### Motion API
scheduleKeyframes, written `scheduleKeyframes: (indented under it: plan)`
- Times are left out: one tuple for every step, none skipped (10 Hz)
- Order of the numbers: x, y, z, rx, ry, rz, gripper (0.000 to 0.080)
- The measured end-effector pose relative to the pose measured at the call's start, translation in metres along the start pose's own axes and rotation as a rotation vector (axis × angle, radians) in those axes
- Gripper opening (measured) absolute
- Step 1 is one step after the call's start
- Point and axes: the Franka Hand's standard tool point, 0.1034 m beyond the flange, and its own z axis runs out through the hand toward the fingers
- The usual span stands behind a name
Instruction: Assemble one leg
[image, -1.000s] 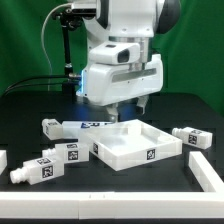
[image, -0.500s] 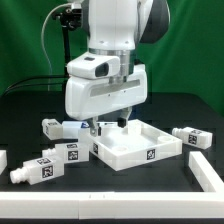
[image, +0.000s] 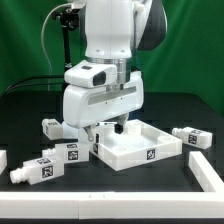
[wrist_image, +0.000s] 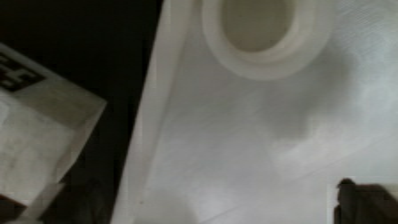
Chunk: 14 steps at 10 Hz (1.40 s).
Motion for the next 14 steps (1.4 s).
scheduleKeyframes:
  plan:
    - [-0.001,0.002,0.001,0.002,-0.003,0.005,0.0649]
    - [0.001,0.006,0.003,0.000,-0.003,0.007,0.0649]
    - [0.002,0.007,0.003,-0.002,-0.001,0.007,0.0649]
    - [0.004,0.005,0.004,-0.009,0.009,0.006,0.0649]
    - [0.004,0.002,0.009,-0.004,0.005,0.003,0.0649]
    - [0.003,0.001,0.013,-0.002,0.004,0.003,0.0649]
    - [0.002,0.001,0.016,-0.001,0.004,0.003,0.0649]
    - [0.001,0.000,0.018,0.002,0.002,0.001,0.0649]
    - [0.000,-0.001,0.021,0.006,-0.001,0.001,0.0649]
    - [-0.002,-0.001,0.022,0.007,-0.003,0.002,0.0649]
    - [-0.001,-0.001,0.022,0.007,-0.003,0.002,0.0649]
    - [-0.001,-0.001,0.022,0.007,-0.003,0.002,0.0521]
    - [-0.001,-0.001,0.022,0.007,-0.003,0.002,0.0386]
    - [-0.001,-0.001,0.022,0.007,-0.003,0.002,0.0386]
